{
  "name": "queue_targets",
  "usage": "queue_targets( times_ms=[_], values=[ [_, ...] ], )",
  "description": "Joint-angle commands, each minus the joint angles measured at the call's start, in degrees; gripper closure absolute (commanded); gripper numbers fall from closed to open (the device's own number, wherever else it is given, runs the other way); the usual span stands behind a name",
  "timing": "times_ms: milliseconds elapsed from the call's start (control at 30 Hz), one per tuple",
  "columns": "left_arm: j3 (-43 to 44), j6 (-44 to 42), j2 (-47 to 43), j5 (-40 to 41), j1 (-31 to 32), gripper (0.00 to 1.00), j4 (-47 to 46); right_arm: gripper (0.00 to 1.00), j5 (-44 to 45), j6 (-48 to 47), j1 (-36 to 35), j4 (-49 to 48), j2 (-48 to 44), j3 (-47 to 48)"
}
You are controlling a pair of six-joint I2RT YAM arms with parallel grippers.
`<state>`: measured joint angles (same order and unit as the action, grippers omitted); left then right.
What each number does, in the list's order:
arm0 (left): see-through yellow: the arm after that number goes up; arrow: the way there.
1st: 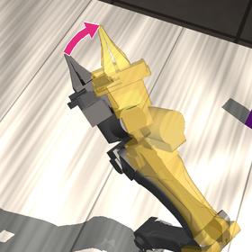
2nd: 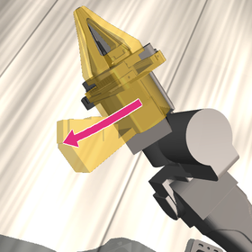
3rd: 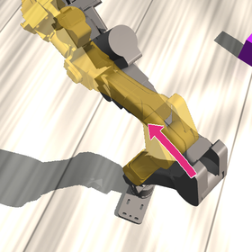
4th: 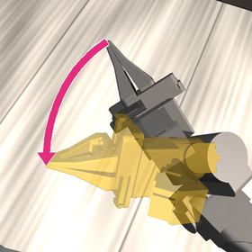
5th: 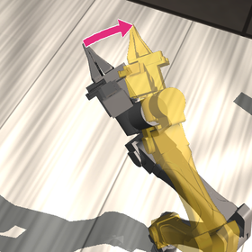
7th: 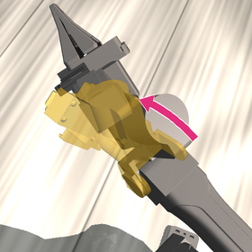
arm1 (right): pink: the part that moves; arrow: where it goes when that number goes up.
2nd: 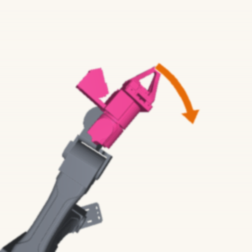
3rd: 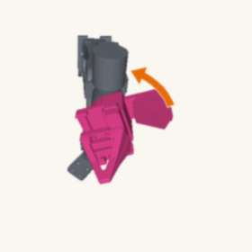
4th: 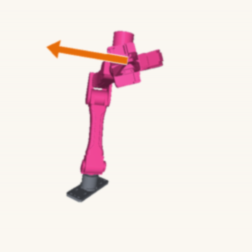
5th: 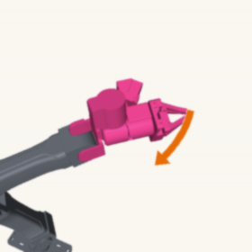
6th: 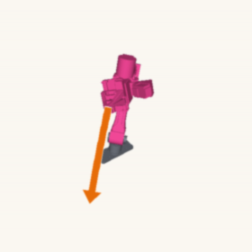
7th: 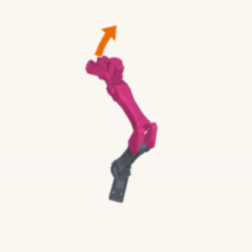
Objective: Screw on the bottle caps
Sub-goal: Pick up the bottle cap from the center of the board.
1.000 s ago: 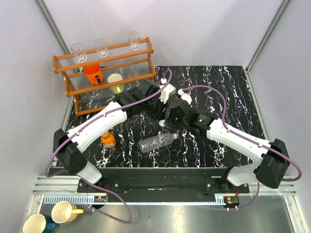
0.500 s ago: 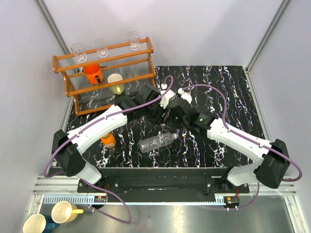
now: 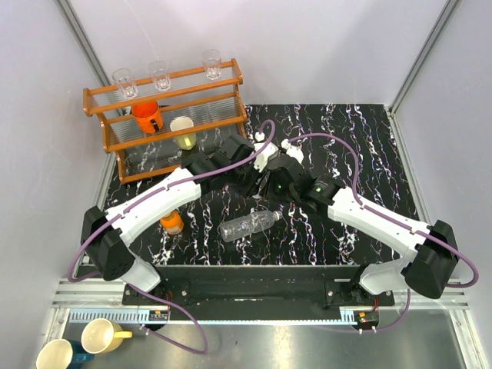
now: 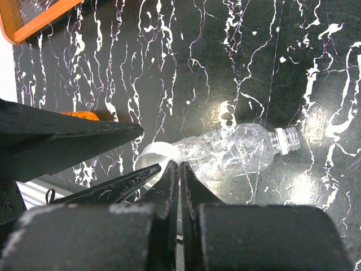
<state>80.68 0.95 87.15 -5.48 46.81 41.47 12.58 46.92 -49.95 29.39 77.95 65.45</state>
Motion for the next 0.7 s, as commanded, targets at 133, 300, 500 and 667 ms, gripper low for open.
queue_targets(
  times_ms=[133,300,500,667],
  values=[
    [0.44,-0.51,-2.43,3.02,-0.05,0.76,-3.15,1.0,0.17,-1.04,-1.2,-0.12,-0.78,2.66],
    [0.09,-0.51,-1.55,2.66,0.21,0.9,-3.33,1.0,0.17,-1.39,-1.64,-0.21,-0.87,3.28],
    [-0.35,-0.51,-1.11,0.64,0.39,1.0,-3.15,0.96,-2.11,-1.91,-1.99,-3.01,-2.8,3.28],
    [-0.35,-0.6,-1.11,-2.25,0.3,1.0,-2.98,0.63,-3.79,-4.8,-2.08,-8.64,-7.81,1.27]
  ],
)
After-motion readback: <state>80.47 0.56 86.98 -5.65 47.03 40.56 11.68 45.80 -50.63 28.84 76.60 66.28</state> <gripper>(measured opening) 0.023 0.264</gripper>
